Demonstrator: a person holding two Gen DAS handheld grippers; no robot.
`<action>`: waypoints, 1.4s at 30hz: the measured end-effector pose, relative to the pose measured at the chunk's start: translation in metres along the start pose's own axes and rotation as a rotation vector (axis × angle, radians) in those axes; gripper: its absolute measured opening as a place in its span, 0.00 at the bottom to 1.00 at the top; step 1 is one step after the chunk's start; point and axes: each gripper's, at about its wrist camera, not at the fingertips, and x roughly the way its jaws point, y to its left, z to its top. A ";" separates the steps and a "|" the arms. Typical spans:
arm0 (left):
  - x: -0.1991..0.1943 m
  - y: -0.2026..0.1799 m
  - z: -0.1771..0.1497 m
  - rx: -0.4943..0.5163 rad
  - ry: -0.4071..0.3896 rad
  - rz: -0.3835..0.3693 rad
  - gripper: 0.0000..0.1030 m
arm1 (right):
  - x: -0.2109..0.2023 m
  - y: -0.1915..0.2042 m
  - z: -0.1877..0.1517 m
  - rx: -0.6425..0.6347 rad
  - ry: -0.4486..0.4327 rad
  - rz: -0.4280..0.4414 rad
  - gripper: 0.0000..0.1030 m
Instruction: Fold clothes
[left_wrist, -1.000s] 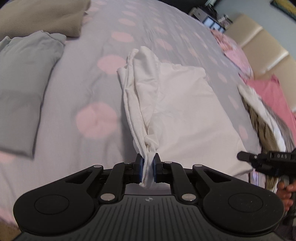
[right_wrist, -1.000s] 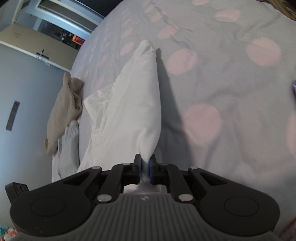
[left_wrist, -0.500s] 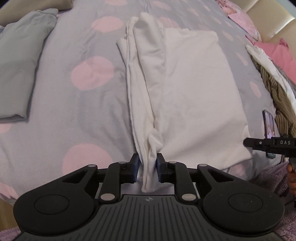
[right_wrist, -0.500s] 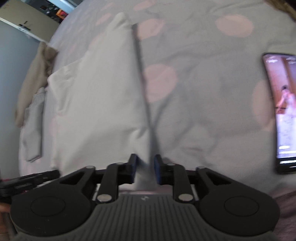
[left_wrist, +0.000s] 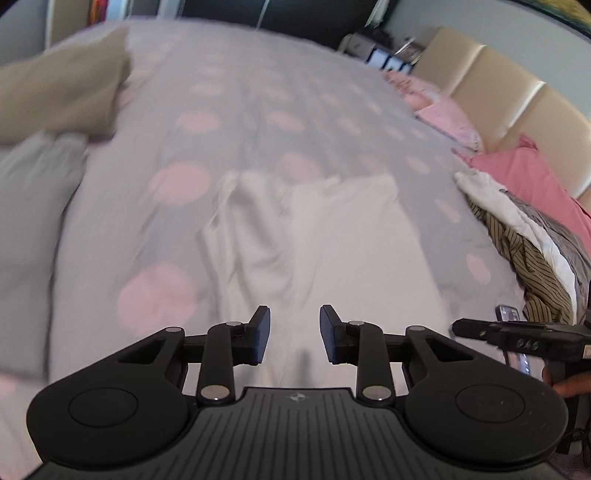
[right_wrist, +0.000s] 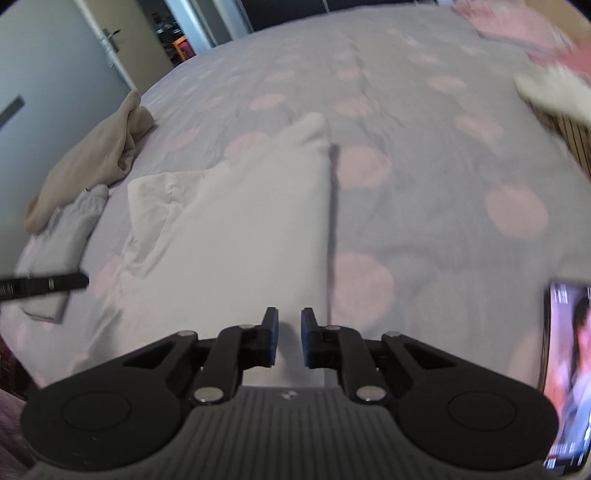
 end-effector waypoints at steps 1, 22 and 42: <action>0.007 -0.004 0.003 0.019 -0.008 -0.009 0.25 | 0.005 0.005 0.002 -0.025 -0.014 -0.007 0.14; 0.035 0.009 0.026 -0.001 -0.099 0.107 0.13 | 0.036 0.002 0.036 -0.105 -0.113 -0.047 0.10; 0.059 0.052 0.055 -0.130 -0.136 0.234 0.05 | 0.065 -0.006 0.070 -0.088 -0.145 -0.032 0.08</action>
